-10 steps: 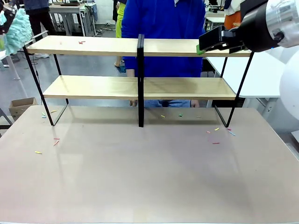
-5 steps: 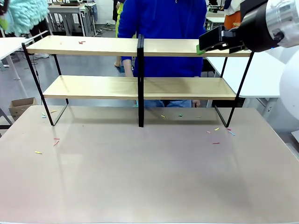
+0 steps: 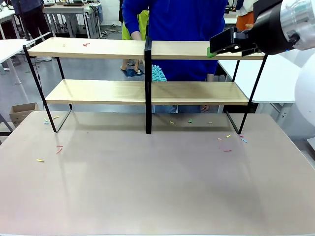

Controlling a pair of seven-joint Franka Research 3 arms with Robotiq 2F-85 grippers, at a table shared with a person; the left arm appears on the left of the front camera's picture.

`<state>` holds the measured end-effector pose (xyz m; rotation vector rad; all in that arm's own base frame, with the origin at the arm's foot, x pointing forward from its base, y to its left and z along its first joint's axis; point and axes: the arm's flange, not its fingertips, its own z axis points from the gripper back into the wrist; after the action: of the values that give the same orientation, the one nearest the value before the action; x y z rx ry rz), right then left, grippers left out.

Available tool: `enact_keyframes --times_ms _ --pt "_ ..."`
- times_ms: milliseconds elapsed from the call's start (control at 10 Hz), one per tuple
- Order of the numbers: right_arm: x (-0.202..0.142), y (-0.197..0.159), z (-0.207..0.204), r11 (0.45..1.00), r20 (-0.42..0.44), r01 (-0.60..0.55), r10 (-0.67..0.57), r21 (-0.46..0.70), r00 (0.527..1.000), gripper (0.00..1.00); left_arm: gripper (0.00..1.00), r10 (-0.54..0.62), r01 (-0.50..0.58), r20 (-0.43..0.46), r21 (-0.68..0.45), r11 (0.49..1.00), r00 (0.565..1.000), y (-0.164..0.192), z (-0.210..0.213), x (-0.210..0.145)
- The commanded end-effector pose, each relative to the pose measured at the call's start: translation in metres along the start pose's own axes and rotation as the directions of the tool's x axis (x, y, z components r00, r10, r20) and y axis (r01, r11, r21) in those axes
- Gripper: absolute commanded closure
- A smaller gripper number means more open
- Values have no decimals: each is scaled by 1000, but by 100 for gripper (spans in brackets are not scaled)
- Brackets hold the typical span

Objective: Clean the shelves.
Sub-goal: Clean another randomly selected level of the Shelf with the Duster.

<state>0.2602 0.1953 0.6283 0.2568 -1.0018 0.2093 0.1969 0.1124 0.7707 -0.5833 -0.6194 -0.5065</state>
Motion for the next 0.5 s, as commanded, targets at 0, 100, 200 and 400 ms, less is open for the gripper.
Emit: enact_keyframes --times_ms 0,100,200,400 --pt "1 0 0 1000 1 2 -2 3 1000 0 87 47 -44 27 -83 996 999 28 -2 -5" --pt "1 0 0 1000 1 2 -2 3 1000 0 87 55 -52 31 -84 995 998 31 -2 -9" --pt "1 0 0 1000 1 2 -2 3 1000 0 87 62 -61 9 -74 995 998 30 -8 -5" --pt "1 0 0 1000 1 2 -2 3 1000 0 87 44 -45 -15 -71 996 999 33 -13 1"
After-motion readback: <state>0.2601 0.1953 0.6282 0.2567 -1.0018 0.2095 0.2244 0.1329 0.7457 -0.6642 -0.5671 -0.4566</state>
